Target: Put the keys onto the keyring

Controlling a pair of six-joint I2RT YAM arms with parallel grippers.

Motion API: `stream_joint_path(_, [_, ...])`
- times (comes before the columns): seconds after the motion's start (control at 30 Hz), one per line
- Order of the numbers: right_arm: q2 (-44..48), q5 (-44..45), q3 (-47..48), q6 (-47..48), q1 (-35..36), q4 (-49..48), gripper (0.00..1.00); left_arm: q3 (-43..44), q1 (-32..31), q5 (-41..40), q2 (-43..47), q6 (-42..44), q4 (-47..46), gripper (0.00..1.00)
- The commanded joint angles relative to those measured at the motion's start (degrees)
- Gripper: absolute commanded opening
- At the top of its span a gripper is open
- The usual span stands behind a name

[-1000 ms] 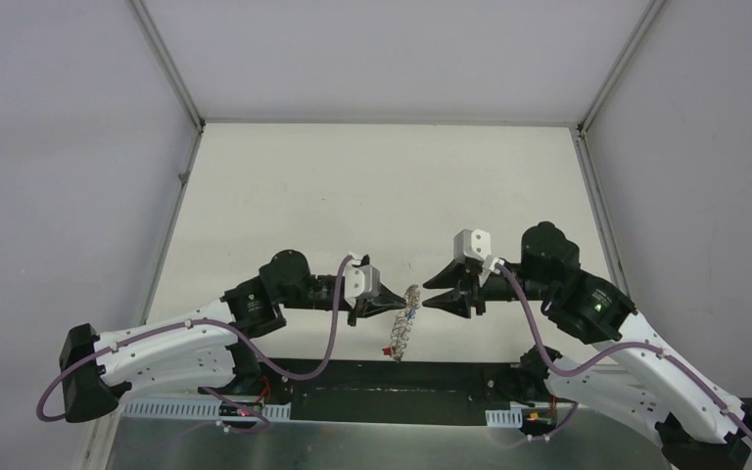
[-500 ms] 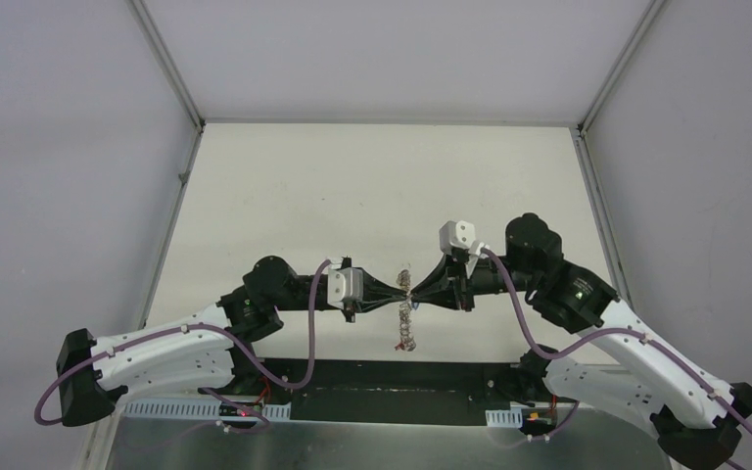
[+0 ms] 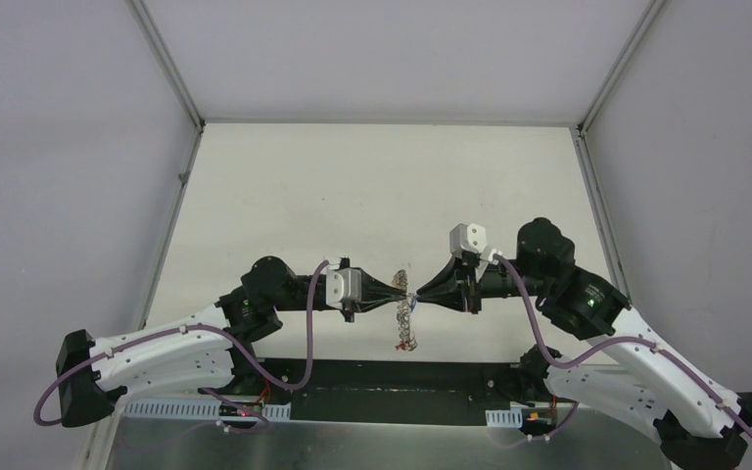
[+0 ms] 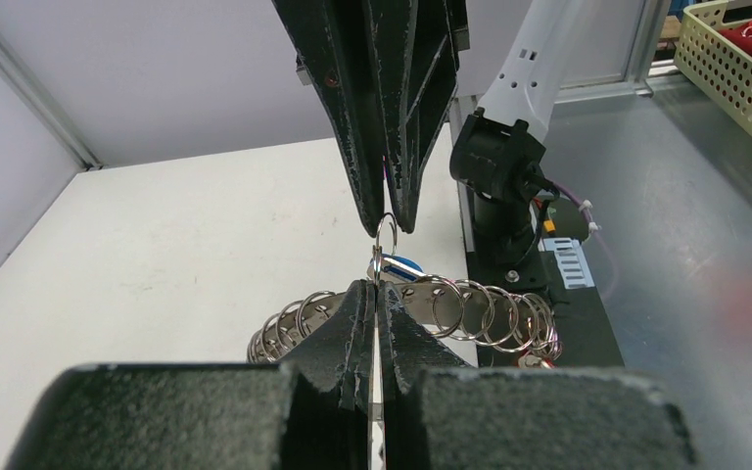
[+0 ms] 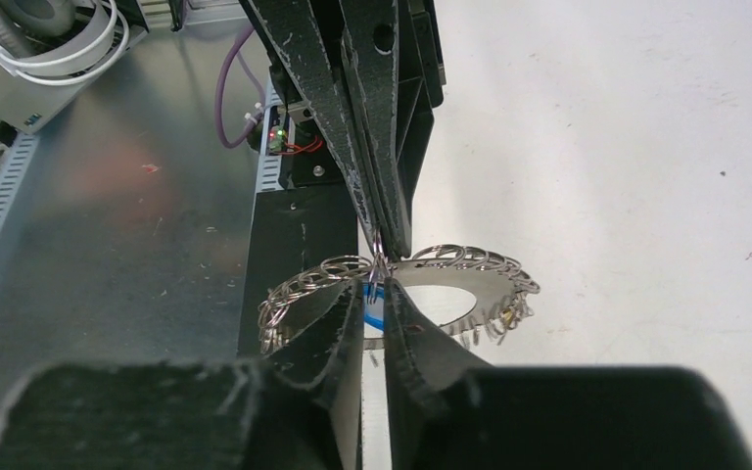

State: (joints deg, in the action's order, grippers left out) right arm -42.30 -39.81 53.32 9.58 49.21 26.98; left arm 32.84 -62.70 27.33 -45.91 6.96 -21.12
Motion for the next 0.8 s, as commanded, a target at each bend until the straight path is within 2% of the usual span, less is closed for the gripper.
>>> stream_joint_path(0.0, [-0.03,0.25,0.03,0.45,-0.17,-0.53,0.10,0.38,-0.60,0.18,1.57,1.04,-5.17,0.00])
stream_joint_path(0.1, [-0.44,0.23,0.10,0.57,-0.17,-0.40,0.06,0.38,-0.60,0.27,1.69,1.04,-5.11,0.00])
stream_joint_path(0.17, [-0.58,0.36,0.06,0.69,-0.15,-0.08,0.00,0.34,-0.65,0.27,1.86,1.04,-5.00,0.00])
stream_joint_path(0.77, [-0.10,2.73,-1.73,2.03,-0.16,2.20,0.00,0.03,-0.62,0.57,2.59,0.51,-6.27,0.00])
